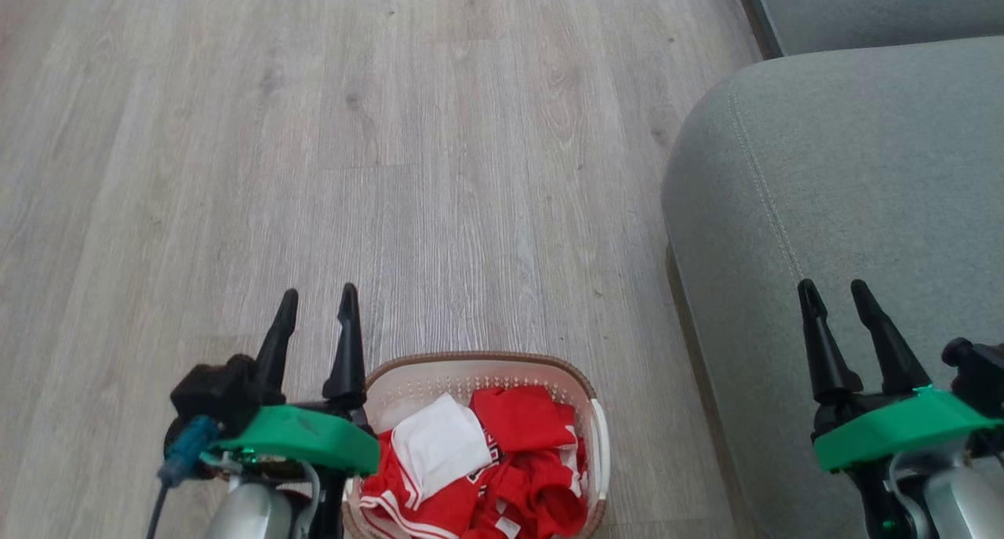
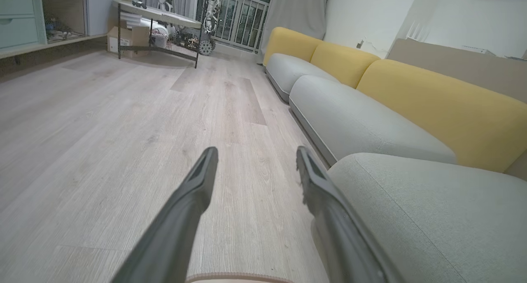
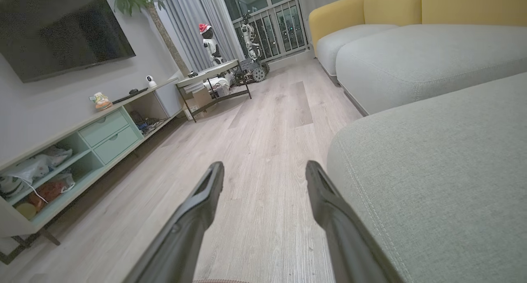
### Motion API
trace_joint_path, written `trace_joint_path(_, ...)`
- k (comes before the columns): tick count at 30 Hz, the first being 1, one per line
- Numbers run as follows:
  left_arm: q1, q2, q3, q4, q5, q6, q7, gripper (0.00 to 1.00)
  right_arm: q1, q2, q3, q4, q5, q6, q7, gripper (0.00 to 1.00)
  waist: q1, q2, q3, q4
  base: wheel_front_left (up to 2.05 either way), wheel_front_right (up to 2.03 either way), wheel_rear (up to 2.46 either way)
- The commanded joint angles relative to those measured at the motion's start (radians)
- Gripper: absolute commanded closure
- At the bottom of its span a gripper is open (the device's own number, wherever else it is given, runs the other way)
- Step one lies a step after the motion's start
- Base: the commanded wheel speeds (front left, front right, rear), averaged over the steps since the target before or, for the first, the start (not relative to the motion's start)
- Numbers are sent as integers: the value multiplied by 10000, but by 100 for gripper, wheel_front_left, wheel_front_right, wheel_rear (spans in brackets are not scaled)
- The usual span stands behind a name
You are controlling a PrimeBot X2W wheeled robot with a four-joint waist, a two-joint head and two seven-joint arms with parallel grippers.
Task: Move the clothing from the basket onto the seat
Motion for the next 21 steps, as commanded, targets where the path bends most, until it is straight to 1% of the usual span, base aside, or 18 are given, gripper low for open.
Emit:
trace_joint_path(1, -511, 130, 133, -470, 386, 120, -187, 0, -493, -332, 192, -464, -329, -1, -160, 0, 0, 0, 1, -4, 0, 0, 0)
trace_joint_path(21, -645, 153, -314, -817, 2670, 515, -743, 0, -570, -638, 463, -571, -2173, -2, -724, 0, 0, 0, 43, -75, 0, 0, 0)
